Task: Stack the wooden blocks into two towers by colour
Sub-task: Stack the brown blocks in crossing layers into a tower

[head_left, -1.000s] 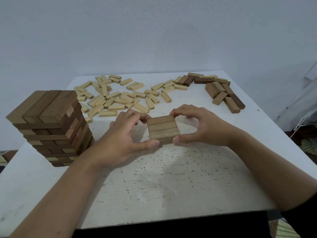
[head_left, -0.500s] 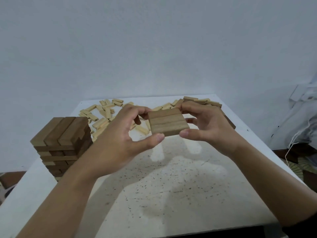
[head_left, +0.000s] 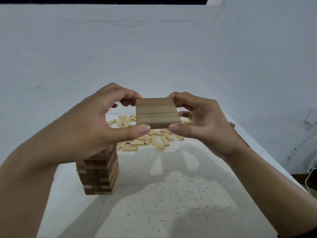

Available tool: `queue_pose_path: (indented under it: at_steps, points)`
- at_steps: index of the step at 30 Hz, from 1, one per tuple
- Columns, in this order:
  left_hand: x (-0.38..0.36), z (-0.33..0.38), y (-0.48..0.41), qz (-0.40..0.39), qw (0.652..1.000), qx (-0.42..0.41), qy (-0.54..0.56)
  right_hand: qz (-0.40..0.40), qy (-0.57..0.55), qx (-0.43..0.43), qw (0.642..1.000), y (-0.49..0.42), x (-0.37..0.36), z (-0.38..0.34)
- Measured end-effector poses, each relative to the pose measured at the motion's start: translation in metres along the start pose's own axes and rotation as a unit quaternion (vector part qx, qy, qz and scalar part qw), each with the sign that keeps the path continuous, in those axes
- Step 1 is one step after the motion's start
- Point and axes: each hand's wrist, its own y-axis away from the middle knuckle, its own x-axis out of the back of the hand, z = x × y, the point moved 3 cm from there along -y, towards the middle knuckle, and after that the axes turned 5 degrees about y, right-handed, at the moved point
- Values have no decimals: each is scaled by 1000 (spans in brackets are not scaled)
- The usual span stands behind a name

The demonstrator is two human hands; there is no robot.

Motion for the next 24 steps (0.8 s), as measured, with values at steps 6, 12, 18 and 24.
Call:
queue_pose_path:
  at_steps: [6,12,18,24]
  points:
    - [46,-47,11,-63,997,45,-28,-20,85,-17,996,-21,-50,-14]
    - [64,-93,29,-107,990,85,-20,-60,131,-63,988,-34,-95,-9]
    - [64,-120,38,-123,988,93,11,-58,146,-98,983,-37,-112,-4]
    - [59,-130,35,-128,988,83,21,-58,155,-110,980,-37,-114,-1]
